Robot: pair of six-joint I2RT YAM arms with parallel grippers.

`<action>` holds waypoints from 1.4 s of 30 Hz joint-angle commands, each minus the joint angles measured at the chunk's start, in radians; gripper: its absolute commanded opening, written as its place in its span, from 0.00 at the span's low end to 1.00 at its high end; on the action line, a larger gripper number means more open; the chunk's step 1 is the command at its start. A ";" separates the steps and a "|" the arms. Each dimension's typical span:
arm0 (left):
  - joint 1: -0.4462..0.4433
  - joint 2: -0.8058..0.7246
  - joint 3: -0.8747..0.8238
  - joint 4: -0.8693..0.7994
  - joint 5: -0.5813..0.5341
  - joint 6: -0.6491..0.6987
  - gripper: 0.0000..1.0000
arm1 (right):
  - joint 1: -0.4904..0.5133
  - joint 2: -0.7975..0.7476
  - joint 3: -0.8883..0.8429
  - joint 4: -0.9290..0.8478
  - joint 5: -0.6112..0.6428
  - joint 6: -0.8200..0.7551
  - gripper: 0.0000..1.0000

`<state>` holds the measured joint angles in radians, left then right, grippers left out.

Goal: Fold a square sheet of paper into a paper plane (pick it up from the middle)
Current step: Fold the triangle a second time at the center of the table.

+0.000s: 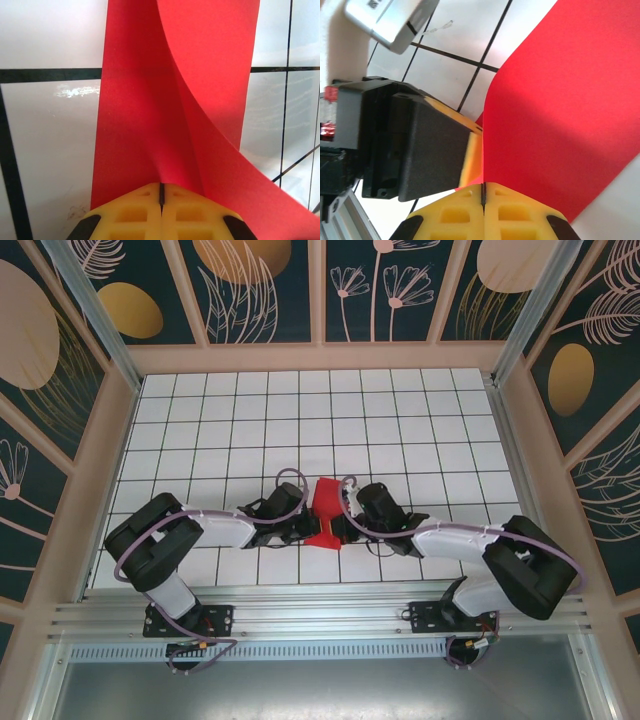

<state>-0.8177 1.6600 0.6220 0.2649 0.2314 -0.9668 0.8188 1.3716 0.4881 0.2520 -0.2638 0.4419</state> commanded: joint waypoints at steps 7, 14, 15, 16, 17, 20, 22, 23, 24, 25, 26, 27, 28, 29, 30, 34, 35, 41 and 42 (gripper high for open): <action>-0.006 0.037 0.000 -0.111 -0.072 0.043 0.00 | -0.082 0.071 0.057 -0.074 -0.094 -0.140 0.03; -0.006 0.035 0.001 -0.123 -0.083 0.048 0.00 | -0.109 0.149 0.135 -0.148 -0.106 -0.237 0.04; -0.006 0.034 0.002 -0.125 -0.083 0.048 0.00 | -0.109 0.160 0.149 -0.161 -0.104 -0.252 0.05; -0.005 0.035 0.002 -0.127 -0.082 0.049 0.00 | -0.109 0.170 0.158 -0.171 -0.102 -0.260 0.05; -0.006 0.034 0.002 -0.128 -0.085 0.049 0.00 | -0.110 0.180 0.166 -0.179 -0.099 -0.272 0.05; -0.005 0.034 0.007 -0.133 -0.087 0.051 0.00 | -0.112 0.204 0.187 -0.197 -0.094 -0.298 0.05; -0.006 0.036 0.010 -0.137 -0.087 0.054 0.00 | -0.112 0.215 0.197 -0.207 -0.089 -0.305 0.05; -0.005 0.035 0.012 -0.139 -0.087 0.055 0.00 | -0.114 0.218 0.199 -0.209 -0.090 -0.308 0.05; -0.005 0.035 0.013 -0.141 -0.086 0.057 0.00 | -0.113 0.218 0.198 -0.207 -0.093 -0.307 0.05; -0.006 0.035 0.013 -0.142 -0.087 0.057 0.00 | -0.114 0.216 0.199 -0.205 -0.094 -0.307 0.06; -0.006 0.034 0.014 -0.144 -0.087 0.059 0.00 | -0.113 0.216 0.199 -0.205 -0.091 -0.308 0.06; -0.006 0.035 0.015 -0.145 -0.087 0.059 0.00 | -0.113 0.214 0.199 -0.205 -0.084 -0.307 0.06; -0.006 0.034 0.013 -0.147 -0.086 0.059 0.00 | -0.114 0.212 0.199 -0.205 -0.076 -0.306 0.06; -0.005 0.034 0.013 -0.147 -0.088 0.060 0.00 | -0.113 0.210 0.199 -0.209 -0.065 -0.304 0.06; -0.006 0.032 0.013 -0.148 -0.089 0.060 0.00 | -0.115 0.209 0.201 -0.213 -0.057 -0.303 0.06; -0.006 0.028 0.014 -0.148 -0.089 0.060 0.00 | -0.116 0.196 0.187 -0.200 -0.048 -0.290 0.06; -0.005 0.029 0.013 -0.148 -0.090 0.060 0.00 | -0.116 0.194 0.185 -0.199 -0.046 -0.287 0.06; -0.005 0.031 0.018 -0.147 -0.085 0.062 0.00 | -0.117 0.191 0.186 -0.206 -0.037 -0.289 0.06; -0.006 0.033 0.018 -0.147 -0.086 0.061 0.00 | -0.116 0.191 0.188 -0.213 -0.032 -0.290 0.06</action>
<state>-0.8249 1.6608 0.6449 0.2268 0.1978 -0.9306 0.7120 1.5803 0.6632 0.0597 -0.3149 0.1619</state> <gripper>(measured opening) 0.043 0.067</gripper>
